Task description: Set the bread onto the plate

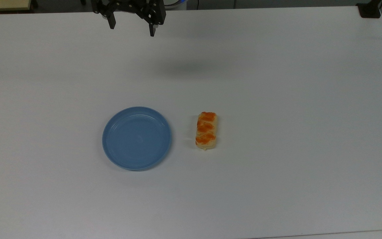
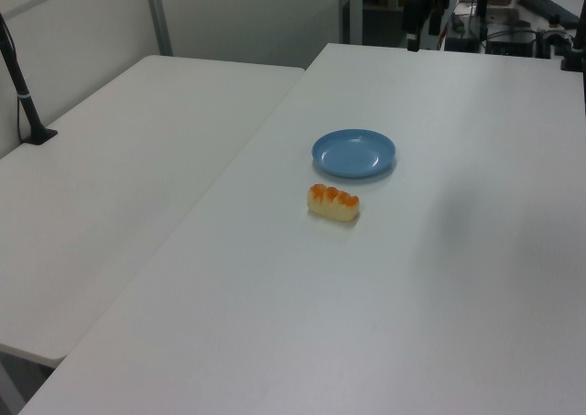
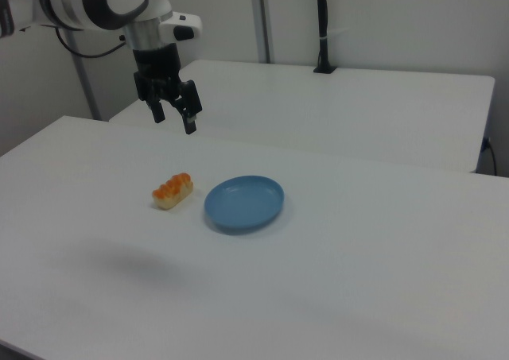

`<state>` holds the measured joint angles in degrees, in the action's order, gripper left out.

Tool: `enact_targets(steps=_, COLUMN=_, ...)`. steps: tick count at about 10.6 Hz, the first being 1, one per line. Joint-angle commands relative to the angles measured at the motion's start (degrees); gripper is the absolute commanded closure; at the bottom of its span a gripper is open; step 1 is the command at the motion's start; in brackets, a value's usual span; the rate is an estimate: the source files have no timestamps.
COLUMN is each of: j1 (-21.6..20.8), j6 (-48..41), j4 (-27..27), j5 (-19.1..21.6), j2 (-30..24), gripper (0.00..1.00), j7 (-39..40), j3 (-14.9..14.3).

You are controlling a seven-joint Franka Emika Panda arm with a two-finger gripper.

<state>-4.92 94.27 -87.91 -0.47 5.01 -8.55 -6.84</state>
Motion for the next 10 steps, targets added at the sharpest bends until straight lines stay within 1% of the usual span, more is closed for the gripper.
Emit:
enact_targets(steps=1, j1=-0.18, j6=-1.02, j4=-1.22, j5=0.30, j2=-1.50, gripper=0.00, j7=0.90, j3=-0.19)
enact_targets(steps=4, j1=-0.09, j6=-0.67, j4=-1.22, j5=0.30, j2=-1.41, gripper=0.00, j7=0.90, j3=-0.19)
enact_targets(steps=7, j1=-0.36, j6=0.12, j4=0.54, j5=1.35, j2=0.69, gripper=0.00, j7=0.03, j3=-0.01)
enact_targets(steps=9, j1=-1.23, j6=4.41, j4=0.72, j5=3.54, j2=2.89, gripper=0.00, j7=-2.07, j3=0.43)
enact_targets(steps=10, j1=-2.63, j6=6.43, j4=0.72, j5=3.64, j2=4.38, gripper=0.00, j7=-4.09, j3=0.43)
